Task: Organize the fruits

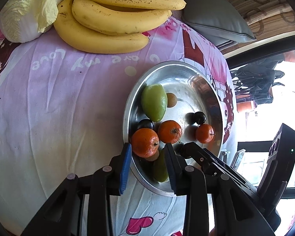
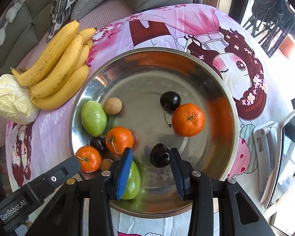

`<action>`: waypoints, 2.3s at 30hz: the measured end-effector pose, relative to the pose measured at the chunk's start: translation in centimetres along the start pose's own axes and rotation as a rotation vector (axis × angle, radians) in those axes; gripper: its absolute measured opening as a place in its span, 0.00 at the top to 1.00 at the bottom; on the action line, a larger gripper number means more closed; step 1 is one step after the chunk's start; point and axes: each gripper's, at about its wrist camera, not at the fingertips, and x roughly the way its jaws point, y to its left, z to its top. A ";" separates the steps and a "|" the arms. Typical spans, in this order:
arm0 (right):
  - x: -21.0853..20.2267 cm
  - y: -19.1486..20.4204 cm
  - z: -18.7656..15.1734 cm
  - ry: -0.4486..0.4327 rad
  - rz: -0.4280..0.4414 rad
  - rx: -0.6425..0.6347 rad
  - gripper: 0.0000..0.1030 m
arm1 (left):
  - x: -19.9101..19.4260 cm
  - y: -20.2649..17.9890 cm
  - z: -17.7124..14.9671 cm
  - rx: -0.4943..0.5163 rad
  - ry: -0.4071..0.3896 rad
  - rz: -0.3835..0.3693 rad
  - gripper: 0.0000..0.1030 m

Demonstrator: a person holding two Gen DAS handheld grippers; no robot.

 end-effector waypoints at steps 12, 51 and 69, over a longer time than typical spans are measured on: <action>0.0 1.5 0.0 -0.010 -0.001 -0.067 0.33 | -2.2 2.4 0.0 -0.001 -0.090 0.187 0.44; -2.9 6.4 -4.0 -0.088 -0.030 -0.227 0.00 | -6.8 10.5 -5.4 -0.046 -0.275 0.501 0.08; -2.0 5.1 -7.4 -0.040 -0.075 -0.198 0.00 | -6.7 11.4 -7.9 -0.034 -0.212 0.492 0.08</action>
